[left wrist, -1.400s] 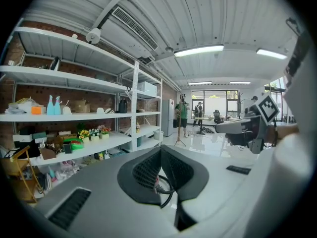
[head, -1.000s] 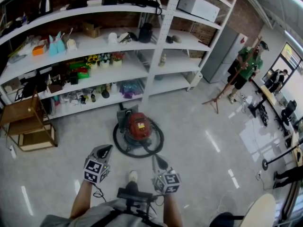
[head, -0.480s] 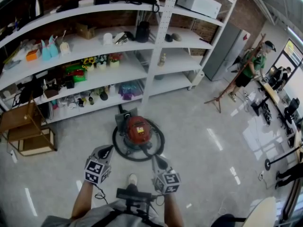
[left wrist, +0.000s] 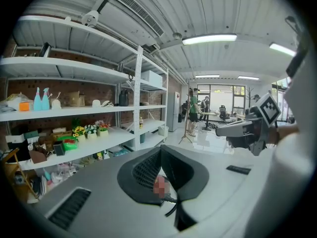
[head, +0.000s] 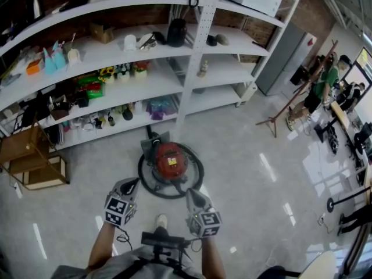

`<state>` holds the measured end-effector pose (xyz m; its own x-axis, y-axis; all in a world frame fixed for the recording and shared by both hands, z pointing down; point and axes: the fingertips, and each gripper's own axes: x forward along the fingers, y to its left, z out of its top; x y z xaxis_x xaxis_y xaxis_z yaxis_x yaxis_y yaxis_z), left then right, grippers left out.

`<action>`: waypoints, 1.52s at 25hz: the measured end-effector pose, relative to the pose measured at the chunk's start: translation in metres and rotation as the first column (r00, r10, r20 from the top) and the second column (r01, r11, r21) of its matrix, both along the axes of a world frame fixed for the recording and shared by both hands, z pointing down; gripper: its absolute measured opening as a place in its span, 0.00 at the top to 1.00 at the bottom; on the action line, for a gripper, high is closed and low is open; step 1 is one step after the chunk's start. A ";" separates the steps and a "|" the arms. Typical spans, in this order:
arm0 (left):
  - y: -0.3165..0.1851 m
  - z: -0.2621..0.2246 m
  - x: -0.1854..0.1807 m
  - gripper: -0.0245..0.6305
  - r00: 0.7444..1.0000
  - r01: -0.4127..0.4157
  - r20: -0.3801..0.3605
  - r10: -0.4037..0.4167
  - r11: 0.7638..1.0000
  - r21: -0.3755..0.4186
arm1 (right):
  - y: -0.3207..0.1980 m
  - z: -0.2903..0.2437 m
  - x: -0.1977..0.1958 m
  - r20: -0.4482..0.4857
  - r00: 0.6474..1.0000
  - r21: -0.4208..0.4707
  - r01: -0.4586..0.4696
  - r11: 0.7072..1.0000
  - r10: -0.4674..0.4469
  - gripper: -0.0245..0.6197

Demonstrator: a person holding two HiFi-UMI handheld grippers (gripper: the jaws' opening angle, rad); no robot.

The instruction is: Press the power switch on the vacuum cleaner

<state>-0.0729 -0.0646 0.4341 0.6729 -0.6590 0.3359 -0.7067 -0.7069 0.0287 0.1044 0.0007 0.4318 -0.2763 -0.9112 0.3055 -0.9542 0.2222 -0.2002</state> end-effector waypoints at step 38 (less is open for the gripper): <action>-0.132 0.079 0.038 0.95 1.000 -0.002 0.007 0.003 0.993 -0.115 | -0.147 0.080 0.034 0.016 1.000 -0.133 0.027 0.991 -0.025 0.94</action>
<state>-0.0346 -0.1963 0.5131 0.6719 -0.6136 0.4147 -0.7052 -0.7012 0.1050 0.1385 -0.1463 0.5114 -0.3048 -0.8549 0.4198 -0.9452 0.2176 -0.2433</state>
